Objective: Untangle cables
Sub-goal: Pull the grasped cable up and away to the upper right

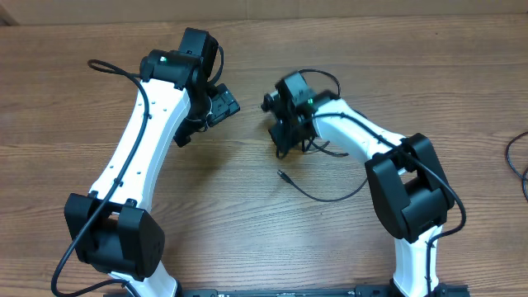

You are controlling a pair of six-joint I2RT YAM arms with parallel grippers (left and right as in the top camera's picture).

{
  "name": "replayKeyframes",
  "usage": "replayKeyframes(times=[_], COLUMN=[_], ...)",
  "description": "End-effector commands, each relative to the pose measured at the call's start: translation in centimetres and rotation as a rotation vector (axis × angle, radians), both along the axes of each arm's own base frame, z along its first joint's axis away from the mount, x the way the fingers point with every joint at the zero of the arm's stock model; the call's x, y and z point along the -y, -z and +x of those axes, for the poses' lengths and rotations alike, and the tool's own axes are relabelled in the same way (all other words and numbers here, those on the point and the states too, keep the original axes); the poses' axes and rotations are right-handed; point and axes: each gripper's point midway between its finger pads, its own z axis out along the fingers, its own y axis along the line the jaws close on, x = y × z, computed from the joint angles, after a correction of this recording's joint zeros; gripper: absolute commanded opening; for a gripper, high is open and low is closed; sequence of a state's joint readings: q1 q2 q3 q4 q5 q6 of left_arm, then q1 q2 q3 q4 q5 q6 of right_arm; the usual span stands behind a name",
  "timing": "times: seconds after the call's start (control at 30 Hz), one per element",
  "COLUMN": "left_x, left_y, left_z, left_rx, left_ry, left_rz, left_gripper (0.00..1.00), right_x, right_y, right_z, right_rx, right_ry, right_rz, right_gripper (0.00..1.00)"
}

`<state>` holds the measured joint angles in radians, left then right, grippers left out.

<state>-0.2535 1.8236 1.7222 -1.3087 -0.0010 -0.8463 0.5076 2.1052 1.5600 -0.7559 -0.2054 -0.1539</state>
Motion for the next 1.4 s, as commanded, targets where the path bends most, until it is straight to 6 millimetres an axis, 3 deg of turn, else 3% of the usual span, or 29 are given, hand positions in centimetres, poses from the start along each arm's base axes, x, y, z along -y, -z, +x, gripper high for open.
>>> replayKeyframes(times=[0.0, 0.13, 0.23, 0.33, 0.47, 0.53, 0.7, 0.9, 1.13, 1.37], left_x=[-0.1, -0.1, -0.1, -0.1, -0.1, -0.1, -0.1, -0.1, -0.1, -0.1], left_y=[0.3, 0.3, 0.3, 0.3, 0.3, 0.3, 0.3, 0.3, 0.3, 0.3], left_z=[0.0, 0.0, 0.0, 0.0, 0.0, 0.0, 0.0, 0.0, 0.0, 0.0], left_rx=[-0.005, -0.005, -0.005, -0.005, -0.005, -0.005, -0.005, -0.005, -0.005, -0.005], left_ry=[0.005, 0.005, 0.005, 0.005, 0.005, 0.005, 0.005, 0.005, 0.005, 0.005], left_rz=[0.011, 0.011, 0.011, 0.011, 0.011, 0.011, 0.011, 0.011, 0.011, 0.011], left_gripper=[0.99, 1.00, 1.00, 1.00, 1.00, 1.00, 1.00, 1.00, 1.00, 1.00], right_x=[-0.4, 2.3, 5.7, 10.3, 16.4, 18.3, 18.3, 19.4, 20.2, 20.1], right_y=[-11.3, -21.4, -28.1, -32.8, -36.4, -37.4, -38.3, -38.5, -37.0, -37.4], right_z=[5.6, 8.9, 11.0, 12.6, 13.9, 14.0, 12.3, 12.1, 12.0, 12.2], right_rx=[0.222, 0.402, 0.551, 0.665, 0.739, 0.725, 0.636, 0.656, 0.622, 0.636], right_ry=[0.048, 0.116, 0.185, 0.269, 0.420, 0.466, 0.348, 0.343, 0.386, 0.382], right_rz=[0.123, 0.200, 0.247, 0.264, 0.290, 0.362, 0.544, 0.524, 0.470, 0.480], right_gripper=[0.04, 0.04, 0.04, 0.04, 0.04, 0.04, 0.04, 0.04, 0.04, 0.04])
